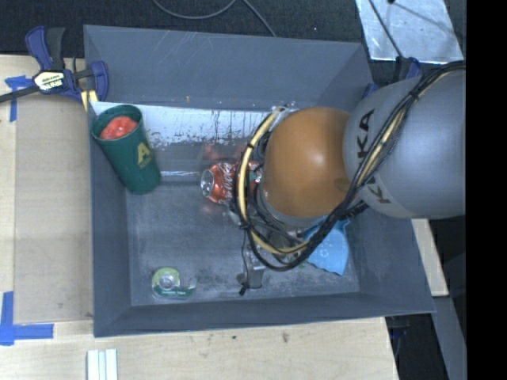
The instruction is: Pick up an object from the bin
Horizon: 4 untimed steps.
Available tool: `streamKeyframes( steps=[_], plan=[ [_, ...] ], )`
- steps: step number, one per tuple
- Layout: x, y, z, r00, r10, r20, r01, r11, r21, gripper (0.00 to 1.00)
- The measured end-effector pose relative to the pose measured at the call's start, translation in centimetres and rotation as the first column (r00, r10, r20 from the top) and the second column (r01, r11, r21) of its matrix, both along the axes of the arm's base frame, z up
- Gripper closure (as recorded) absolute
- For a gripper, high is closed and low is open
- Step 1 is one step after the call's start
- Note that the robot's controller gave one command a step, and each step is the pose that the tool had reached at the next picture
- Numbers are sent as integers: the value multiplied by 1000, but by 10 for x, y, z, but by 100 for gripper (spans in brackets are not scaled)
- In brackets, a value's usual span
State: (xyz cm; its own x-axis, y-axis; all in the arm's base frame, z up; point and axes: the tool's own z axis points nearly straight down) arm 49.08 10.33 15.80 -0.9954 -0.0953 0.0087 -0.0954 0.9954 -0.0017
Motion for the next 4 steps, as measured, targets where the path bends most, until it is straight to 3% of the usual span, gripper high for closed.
streamKeyframes(
  steps=[1,2,3,4],
  plan=[
    [56,0,48,974,224,11,-224,975,4,0],
    [63,0,68,963,270,14,-270,963,2,0],
    [71,-4,79,1000,12,12,-12,1000,5,0],
    [75,-6,81,1000,-23,14,23,1000,5,0]
  ],
)
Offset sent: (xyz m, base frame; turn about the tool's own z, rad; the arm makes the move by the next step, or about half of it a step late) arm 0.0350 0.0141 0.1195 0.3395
